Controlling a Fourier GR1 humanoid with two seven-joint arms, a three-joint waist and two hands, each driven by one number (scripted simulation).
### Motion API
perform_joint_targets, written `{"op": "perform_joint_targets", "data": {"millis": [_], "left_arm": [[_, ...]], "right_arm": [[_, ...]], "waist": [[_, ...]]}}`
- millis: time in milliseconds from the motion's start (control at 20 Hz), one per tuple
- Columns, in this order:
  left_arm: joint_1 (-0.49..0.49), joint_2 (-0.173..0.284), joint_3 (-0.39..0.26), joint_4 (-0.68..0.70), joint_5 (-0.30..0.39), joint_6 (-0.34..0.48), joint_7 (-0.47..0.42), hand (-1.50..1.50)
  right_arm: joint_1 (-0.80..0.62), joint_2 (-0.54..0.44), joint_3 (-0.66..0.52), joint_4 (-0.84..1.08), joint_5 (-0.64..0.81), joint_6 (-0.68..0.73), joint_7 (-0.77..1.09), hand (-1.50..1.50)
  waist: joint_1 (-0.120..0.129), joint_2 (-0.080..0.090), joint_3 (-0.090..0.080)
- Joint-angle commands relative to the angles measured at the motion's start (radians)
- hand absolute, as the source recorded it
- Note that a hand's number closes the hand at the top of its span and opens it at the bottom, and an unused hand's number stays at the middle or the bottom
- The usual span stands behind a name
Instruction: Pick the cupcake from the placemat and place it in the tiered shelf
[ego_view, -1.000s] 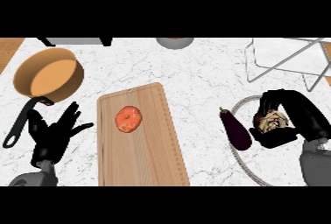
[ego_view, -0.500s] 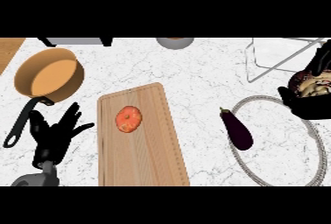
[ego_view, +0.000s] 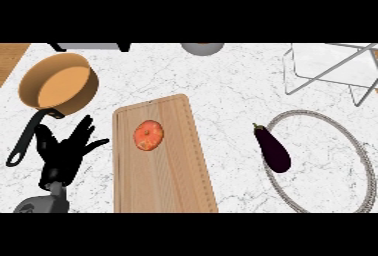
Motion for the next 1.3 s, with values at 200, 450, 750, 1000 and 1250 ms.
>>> {"op": "perform_joint_targets", "data": {"millis": [200,450,750,1000,1250], "left_arm": [[0.011,-0.027,-0.016,0.010,-0.018,0.008,0.005,0.00],[0.022,-0.039,-0.022,0.052,-0.030,-0.005,-0.035,0.00],[0.009,-0.032,-0.026,0.035,-0.038,-0.007,-0.012,0.00],[0.008,-0.049,-0.026,0.022,-0.032,-0.001,-0.014,0.00],[0.017,-0.022,-0.004,0.042,-0.021,-0.034,-0.036,0.00]], "right_arm": [[-0.210,-0.176,-0.047,0.328,0.004,-0.045,-0.063,1.50],[-0.281,-0.269,-0.025,0.573,0.031,-0.073,-0.237,1.50],[-0.266,-0.283,0.036,0.789,0.093,-0.146,-0.434,1.50],[-0.326,-0.293,0.077,0.968,0.158,-0.236,-0.547,1.50],[-0.346,-0.304,0.072,1.123,0.187,-0.315,-0.651,1.50]], "waist": [[0.005,0.006,-0.004],[0.011,0.010,-0.004],[0.019,0.014,-0.004],[0.029,0.016,-0.004],[0.028,0.016,-0.004]]}}
